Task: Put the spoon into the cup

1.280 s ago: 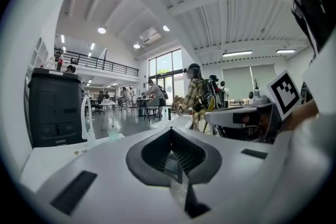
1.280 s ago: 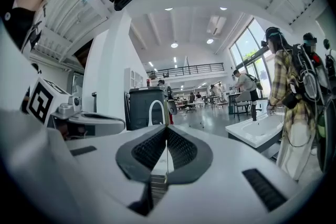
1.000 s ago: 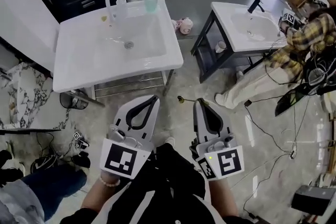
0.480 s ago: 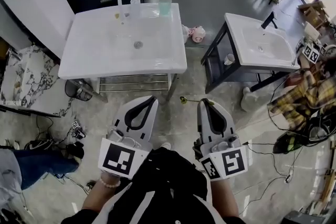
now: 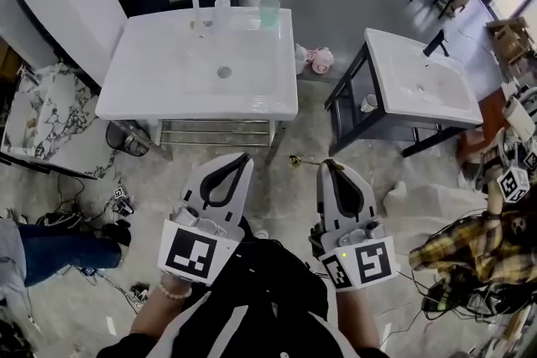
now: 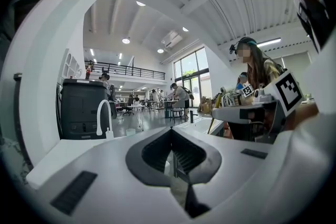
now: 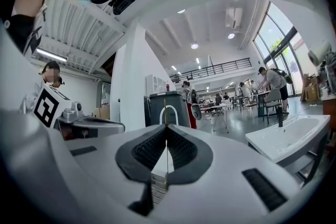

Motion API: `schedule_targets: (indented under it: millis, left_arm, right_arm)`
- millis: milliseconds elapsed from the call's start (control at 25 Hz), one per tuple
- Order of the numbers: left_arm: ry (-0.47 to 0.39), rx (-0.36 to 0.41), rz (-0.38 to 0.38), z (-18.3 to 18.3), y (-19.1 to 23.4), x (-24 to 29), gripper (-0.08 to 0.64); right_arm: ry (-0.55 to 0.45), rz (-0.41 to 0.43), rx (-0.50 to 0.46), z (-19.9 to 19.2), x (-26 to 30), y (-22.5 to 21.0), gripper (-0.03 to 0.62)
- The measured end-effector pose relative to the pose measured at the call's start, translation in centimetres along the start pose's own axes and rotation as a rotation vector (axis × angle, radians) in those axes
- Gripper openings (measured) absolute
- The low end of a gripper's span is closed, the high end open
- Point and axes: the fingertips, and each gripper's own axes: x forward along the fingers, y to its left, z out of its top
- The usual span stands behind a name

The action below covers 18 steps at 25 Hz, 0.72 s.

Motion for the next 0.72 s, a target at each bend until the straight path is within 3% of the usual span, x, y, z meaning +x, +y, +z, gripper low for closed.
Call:
schedule_targets:
  millis: [720]
  left_arm:
    - [0.016,-0.001,-0.019,-0.8,1.6,4.7,-0.002]
  right_arm:
    - [0.008,-0.031,0.008,-1.0,2.9,-3.6,0.007]
